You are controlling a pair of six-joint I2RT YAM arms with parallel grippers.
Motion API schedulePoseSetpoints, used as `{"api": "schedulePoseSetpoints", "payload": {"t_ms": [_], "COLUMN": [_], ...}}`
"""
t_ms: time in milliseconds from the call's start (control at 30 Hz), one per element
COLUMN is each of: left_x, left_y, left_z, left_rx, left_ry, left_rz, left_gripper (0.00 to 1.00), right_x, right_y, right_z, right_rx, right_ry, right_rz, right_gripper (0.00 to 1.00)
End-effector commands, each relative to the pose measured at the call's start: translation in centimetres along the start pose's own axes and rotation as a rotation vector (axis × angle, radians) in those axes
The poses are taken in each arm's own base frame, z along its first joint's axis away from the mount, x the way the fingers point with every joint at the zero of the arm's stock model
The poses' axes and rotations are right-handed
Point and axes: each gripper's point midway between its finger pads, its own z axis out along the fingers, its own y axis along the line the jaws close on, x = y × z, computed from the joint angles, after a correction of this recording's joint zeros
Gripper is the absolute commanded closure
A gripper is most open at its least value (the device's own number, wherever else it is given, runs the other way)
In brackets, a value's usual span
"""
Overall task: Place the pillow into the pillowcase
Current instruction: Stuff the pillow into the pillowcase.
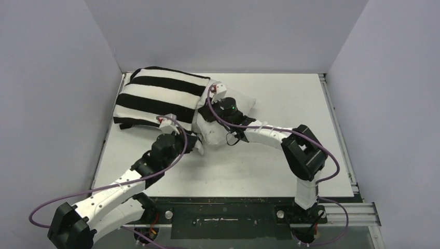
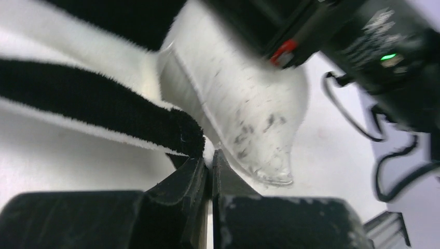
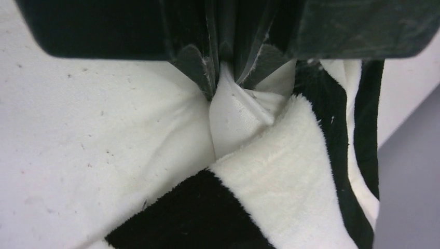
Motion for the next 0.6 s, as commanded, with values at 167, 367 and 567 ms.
{"api": "schedulePoseSetpoints", "payload": {"t_ms": [167, 367, 567], "left_x": [-16.0, -18.3, -19.5], "left_y": [-23.2, -27.2, -22.8], "left_z": [-10.3, -8.1, 2.4], "left_rx": [0.653, 0.700, 0.530], "left_ry": [-0.140, -0.143, -0.114], "left_rz": [0.117, 0.206, 0.211], "left_gripper": [1.00, 1.00, 1.00], "right_x": [-16.1, -15.2, -11.6], "right_y": [11.1, 8.1, -0.6], "right_z": [-9.8, -11.0, -7.7], "right_rx": [-0.443, -0.425, -0.242], "right_ry": [-0.152, -0.110, -0.083], "right_rz": [0.376, 0.540, 0.637], "right_gripper": [0.98, 0.88, 0.70]}}
